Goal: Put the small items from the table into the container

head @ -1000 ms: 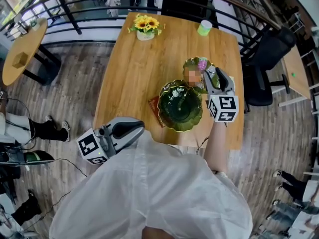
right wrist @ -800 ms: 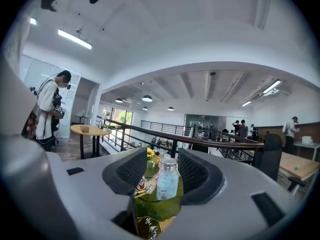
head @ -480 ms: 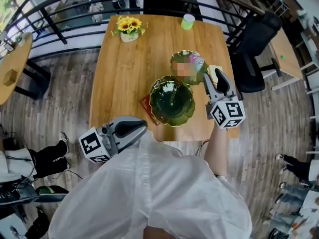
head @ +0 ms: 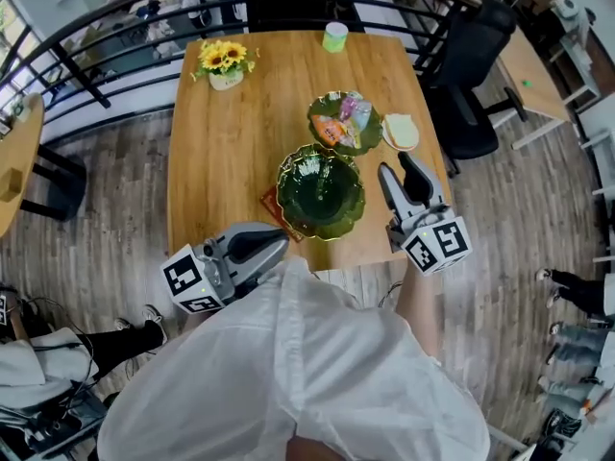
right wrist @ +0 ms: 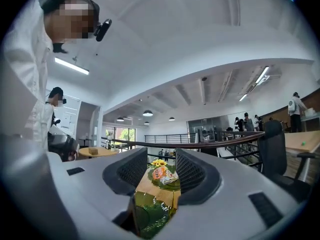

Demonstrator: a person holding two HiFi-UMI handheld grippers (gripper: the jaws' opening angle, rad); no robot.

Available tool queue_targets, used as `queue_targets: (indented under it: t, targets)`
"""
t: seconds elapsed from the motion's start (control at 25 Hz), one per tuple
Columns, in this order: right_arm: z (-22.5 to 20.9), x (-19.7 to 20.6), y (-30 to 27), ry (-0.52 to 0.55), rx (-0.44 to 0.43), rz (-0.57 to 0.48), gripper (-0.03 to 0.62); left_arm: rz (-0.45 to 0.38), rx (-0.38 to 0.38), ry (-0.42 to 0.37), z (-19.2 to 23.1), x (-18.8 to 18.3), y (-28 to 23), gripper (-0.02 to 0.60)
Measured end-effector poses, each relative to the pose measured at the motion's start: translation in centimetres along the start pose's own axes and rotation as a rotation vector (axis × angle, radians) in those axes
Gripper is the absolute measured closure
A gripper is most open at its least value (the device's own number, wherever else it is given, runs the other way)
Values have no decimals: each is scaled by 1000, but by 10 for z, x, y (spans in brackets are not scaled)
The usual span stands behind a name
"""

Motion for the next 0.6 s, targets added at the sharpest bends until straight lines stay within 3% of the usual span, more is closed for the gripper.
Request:
queue_targets:
  t: [0.24, 0.6]
  targets:
    - [42, -6, 33, 6, -73, -52, 429, -10, -28, 12, 15, 2, 11, 572]
    - [84, 2, 68, -87, -79, -118, 556, -18, -13, 26, 21, 8, 14, 572]
Point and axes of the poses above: the fingertips, and each gripper's own axes: y backward along the fingers, z to its left, x out of its underside, the point moved 4 cm from there along y, backward along the fingers, and after that the axes turned 6 degrees about y, right-handed, at the moved point
